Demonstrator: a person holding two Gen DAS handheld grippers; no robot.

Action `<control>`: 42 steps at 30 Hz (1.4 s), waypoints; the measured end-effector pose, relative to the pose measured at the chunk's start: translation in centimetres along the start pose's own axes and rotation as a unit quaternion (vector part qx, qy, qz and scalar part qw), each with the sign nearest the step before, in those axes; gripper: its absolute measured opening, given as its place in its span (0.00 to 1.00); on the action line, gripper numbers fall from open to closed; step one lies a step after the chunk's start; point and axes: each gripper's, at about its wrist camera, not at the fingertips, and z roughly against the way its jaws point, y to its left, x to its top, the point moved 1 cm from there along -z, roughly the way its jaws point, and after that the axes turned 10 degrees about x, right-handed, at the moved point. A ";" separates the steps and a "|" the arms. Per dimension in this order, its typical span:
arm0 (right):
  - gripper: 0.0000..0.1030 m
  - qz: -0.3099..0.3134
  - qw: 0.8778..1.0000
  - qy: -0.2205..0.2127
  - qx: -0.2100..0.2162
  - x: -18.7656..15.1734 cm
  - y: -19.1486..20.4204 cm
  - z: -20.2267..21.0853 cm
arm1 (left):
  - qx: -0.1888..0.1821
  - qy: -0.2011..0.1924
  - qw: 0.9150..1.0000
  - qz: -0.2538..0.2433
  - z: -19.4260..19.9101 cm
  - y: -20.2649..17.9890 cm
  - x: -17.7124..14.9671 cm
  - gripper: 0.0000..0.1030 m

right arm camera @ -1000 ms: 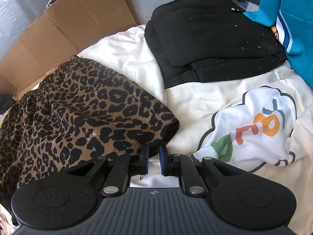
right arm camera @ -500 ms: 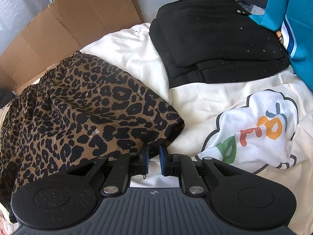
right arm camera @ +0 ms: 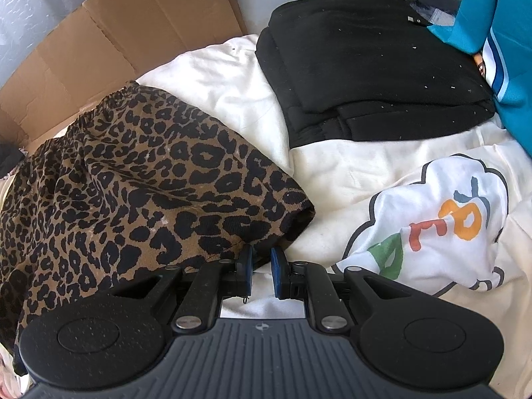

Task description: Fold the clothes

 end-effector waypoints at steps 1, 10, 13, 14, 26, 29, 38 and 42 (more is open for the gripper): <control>0.13 -0.001 1.000 0.000 0.000 0.0 0.0 0.0 | -0.001 0.002 1.000 -0.006 -0.2 -0.1 -0.2 0.30; 0.18 -0.005 1.000 0.001 -0.001 0.0 -0.4 -0.1 | 0.030 0.027 0.998 -0.053 -2.3 -0.1 -1.8 0.30; 0.20 -0.006 1.000 -0.001 -0.001 0.1 -0.6 0.1 | 0.036 0.024 0.996 -0.072 -2.5 -0.1 -2.3 0.31; 0.20 -0.007 1.000 -0.003 -0.002 0.1 -0.7 0.1 | 0.038 0.023 0.996 -0.077 -2.5 -0.1 -2.4 0.31; 0.42 -0.040 0.998 -0.052 -0.017 0.8 -2.5 1.4 | 0.026 0.024 0.996 -0.079 -2.3 0.1 -2.6 0.31; 0.42 -0.047 0.997 -0.056 -0.005 0.8 -2.9 1.1 | 0.022 0.031 0.997 -0.067 -2.0 0.9 -2.4 0.11; 0.43 -0.085 0.994 -0.073 0.015 1.2 -3.9 0.3 | 0.015 0.005 1.000 -0.027 1.2 2.1 -1.1 0.04; 0.43 -0.093 0.993 -0.076 0.019 1.4 -4.2 -0.2 | 0.019 -0.005 1.000 -0.019 2.4 2.8 -1.1 0.04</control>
